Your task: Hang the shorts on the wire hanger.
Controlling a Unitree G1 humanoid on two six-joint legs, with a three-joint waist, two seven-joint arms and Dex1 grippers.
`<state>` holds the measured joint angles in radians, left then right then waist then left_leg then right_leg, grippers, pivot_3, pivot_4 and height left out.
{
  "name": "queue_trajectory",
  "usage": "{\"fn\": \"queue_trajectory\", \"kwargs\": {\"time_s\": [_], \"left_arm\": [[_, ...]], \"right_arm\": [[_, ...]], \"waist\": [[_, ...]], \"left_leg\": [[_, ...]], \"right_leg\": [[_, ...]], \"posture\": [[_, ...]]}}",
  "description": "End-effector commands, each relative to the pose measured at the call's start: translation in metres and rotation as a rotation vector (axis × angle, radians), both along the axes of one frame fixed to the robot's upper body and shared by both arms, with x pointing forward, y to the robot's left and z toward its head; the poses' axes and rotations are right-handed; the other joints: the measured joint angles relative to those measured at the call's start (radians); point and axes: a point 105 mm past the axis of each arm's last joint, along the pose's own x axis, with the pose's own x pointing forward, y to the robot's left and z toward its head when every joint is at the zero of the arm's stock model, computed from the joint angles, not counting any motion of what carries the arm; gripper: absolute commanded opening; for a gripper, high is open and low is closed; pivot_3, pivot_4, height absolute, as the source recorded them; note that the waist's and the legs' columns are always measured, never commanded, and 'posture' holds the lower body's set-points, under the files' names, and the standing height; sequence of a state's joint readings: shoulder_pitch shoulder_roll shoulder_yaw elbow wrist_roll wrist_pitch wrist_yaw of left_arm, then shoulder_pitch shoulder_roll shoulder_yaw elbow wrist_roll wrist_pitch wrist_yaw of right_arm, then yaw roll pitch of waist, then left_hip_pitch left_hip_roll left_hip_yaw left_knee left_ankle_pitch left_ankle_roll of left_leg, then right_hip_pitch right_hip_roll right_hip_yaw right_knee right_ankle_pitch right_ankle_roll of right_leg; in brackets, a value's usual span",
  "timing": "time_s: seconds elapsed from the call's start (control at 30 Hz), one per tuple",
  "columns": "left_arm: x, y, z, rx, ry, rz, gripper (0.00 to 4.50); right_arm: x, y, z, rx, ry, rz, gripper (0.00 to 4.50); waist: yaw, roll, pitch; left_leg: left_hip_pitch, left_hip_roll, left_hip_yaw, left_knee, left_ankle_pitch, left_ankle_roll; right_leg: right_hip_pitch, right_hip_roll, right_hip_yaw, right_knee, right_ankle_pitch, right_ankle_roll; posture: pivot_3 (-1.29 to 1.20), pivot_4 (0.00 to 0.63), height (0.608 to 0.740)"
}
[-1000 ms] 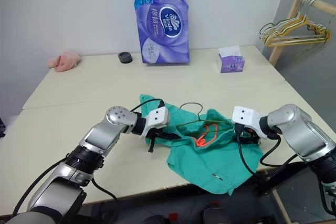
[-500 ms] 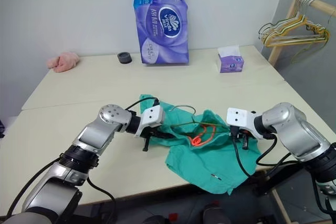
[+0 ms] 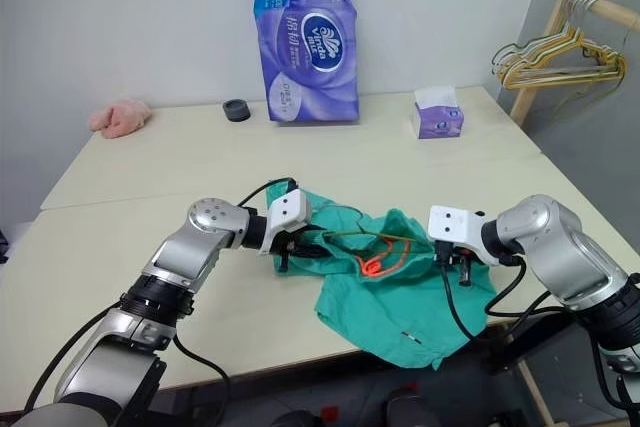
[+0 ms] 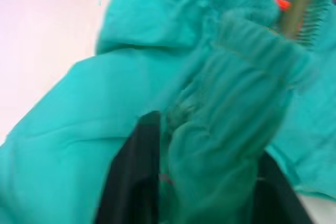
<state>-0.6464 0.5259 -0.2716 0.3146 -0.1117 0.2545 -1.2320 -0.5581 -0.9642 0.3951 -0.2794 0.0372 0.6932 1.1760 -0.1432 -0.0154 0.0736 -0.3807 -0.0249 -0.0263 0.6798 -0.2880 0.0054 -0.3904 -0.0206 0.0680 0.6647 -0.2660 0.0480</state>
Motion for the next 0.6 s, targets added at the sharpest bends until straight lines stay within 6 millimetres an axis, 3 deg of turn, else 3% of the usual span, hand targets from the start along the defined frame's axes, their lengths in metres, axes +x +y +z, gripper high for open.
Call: {"fn": "queue_trajectory", "kwargs": {"time_s": [0.03,0.07,0.27,0.43,0.5,0.6], "left_arm": [[0.015,0.013,0.024,-0.052,-0.056,0.065,2.61],[0.013,0.022,0.025,-0.050,-0.021,0.062,2.85],[0.009,0.047,0.015,0.032,0.030,0.039,2.85],[0.014,0.048,0.009,0.032,0.036,0.057,2.85],[0.014,0.046,0.012,0.002,0.048,0.060,2.48],[0.013,0.044,0.018,-0.055,0.081,0.063,2.48]], "right_arm": [[-0.002,0.004,0.014,0.033,-0.037,0.021,0.00],[-0.003,0.004,0.014,0.034,-0.035,0.019,0.00],[-0.003,0.004,0.014,0.049,-0.027,0.009,0.00],[-0.003,0.004,0.015,0.052,-0.025,0.005,0.00],[-0.004,0.003,0.015,0.055,-0.024,0.001,0.00],[-0.004,0.003,0.016,0.068,-0.019,-0.010,0.00]], "waist": [[0.000,0.000,0.000],[0.000,0.000,0.000],[-0.004,0.000,0.000],[0.001,0.000,0.000],[0.001,0.000,0.000],[0.000,0.000,0.000]], "left_leg": [[0.000,0.000,0.000,0.000,0.000,0.000],[0.000,0.000,0.000,0.000,0.000,0.000],[0.000,0.000,0.000,0.000,0.000,0.000],[0.000,0.000,0.000,0.000,0.000,0.000],[0.000,0.000,-0.001,0.000,0.000,0.000],[-0.001,0.000,-0.001,0.000,0.000,0.000]], "right_leg": [[0.000,0.000,0.000,0.000,0.000,0.000],[0.000,0.000,0.000,0.000,0.000,0.000],[0.000,0.000,-0.001,0.000,0.000,0.000],[0.000,-0.001,-0.001,0.000,0.000,0.000],[0.000,-0.001,-0.001,0.000,0.000,0.000],[0.000,-0.001,-0.001,0.000,0.000,0.000]], "posture": [[-0.20,0.047,0.740],[-0.20,0.047,0.740],[-0.19,0.049,0.740],[-0.20,0.049,0.740],[-0.20,0.051,0.740],[-0.20,0.051,0.740]]}}
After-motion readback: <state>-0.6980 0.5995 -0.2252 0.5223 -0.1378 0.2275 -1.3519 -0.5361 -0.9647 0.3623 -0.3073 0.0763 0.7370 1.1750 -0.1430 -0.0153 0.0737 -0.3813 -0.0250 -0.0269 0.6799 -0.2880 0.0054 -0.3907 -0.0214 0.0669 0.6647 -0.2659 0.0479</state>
